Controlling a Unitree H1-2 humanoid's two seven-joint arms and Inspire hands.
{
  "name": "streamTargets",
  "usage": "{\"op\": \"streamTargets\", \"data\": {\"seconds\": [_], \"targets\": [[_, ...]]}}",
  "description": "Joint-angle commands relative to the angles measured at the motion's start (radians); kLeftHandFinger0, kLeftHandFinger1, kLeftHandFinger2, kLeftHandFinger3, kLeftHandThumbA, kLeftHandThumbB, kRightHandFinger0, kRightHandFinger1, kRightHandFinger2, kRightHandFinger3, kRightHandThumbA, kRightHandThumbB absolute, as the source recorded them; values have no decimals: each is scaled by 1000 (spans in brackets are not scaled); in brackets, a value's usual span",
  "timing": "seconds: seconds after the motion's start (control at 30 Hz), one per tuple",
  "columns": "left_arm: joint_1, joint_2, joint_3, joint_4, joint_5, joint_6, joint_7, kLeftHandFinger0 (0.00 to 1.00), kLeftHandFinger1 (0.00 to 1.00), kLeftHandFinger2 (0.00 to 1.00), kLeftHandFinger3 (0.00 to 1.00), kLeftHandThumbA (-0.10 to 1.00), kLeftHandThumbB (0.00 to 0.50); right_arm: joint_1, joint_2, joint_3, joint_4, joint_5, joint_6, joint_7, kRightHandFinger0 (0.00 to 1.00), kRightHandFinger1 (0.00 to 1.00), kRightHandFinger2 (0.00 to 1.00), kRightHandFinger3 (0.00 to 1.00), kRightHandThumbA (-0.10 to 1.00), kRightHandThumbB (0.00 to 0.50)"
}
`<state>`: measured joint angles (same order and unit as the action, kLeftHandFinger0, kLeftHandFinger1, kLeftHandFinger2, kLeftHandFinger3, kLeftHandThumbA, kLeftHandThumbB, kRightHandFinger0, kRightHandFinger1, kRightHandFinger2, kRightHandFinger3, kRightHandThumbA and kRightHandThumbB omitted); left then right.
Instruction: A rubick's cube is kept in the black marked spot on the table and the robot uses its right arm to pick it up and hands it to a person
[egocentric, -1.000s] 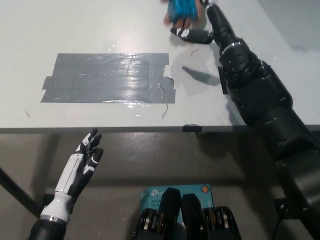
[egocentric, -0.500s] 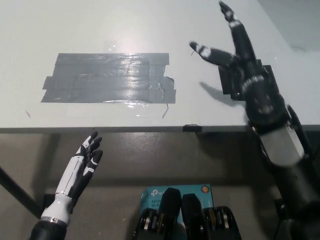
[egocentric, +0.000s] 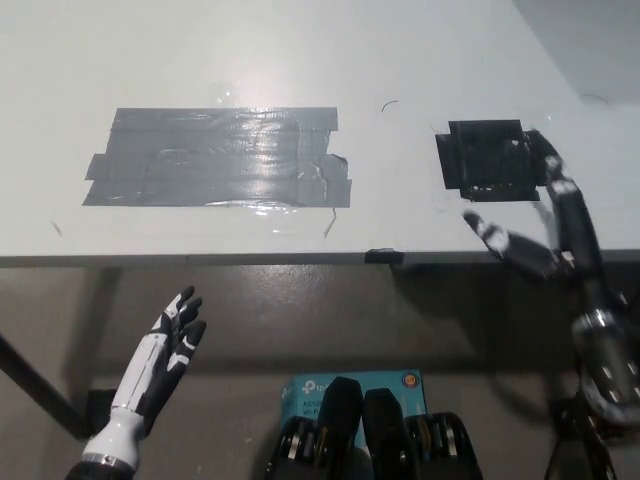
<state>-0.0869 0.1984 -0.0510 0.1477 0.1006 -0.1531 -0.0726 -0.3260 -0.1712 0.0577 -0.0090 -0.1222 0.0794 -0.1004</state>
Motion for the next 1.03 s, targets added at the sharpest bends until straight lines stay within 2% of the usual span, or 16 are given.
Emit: {"op": "streamTargets", "data": {"seconds": [0.0,0.13,0.17,0.23,0.27,0.3,0.47,0.5,0.57,0.83,0.93,1.0], "targets": [[51,-2,-6,-53,12,-48,2,1000,1000,1000,1000,875,187,207,-55,-80,-449,288,-167,96,1000,1000,1000,1000,853,338],[61,-2,-7,-52,18,-55,6,1000,1000,1000,1000,872,193,260,-31,-81,-404,348,-182,119,1000,1000,1000,1000,829,317],[61,-1,-5,-44,15,-65,7,1000,1000,1000,1000,865,190,280,-19,-79,-367,338,-212,120,1000,1000,1000,1000,840,313],[64,1,-4,-42,15,-67,7,995,1000,1000,1000,856,188,311,-5,-69,-298,258,-257,102,1000,1000,1000,1000,933,310],[64,1,-5,-42,16,-66,6,995,1000,1000,1000,856,188,318,-4,-68,-287,243,-263,99,1000,1000,1000,1000,936,310],[68,0,-7,-43,14,-64,3,1000,1000,1000,1000,849,187,330,-5,-63,-237,214,-283,96,1000,1000,1000,1000,939,270],[72,-7,-10,-31,16,-69,5,1000,1000,1000,1000,835,201,332,-1,-62,-54,201,-330,105,1000,1000,1000,1000,904,231],[72,-9,-9,-28,14,-70,7,1000,1000,1000,1000,832,202,324,-1,-60,-19,191,-340,104,1000,1000,1000,1000,861,231],[72,-8,-7,-22,17,-74,11,996,1000,1000,1000,830,203,309,2,-54,16,191,-341,110,1000,1000,1000,1000,898,256],[68,-3,-4,-20,21,-74,8,1000,1000,1000,1000,829,193,291,6,-40,81,179,-341,135,1000,1000,1000,1000,876,233],[63,-5,-5,-24,25,-67,9,1000,1000,1000,1000,843,215,291,-1,-28,89,152,-334,142,1000,1000,1000,1000,873,276],[62,-4,-5,-25,25,-66,8,1000,1000,1000,1000,844,216,291,0,-25,87,145,-332,141,1000,1000,1000,1000,868,272]]}}
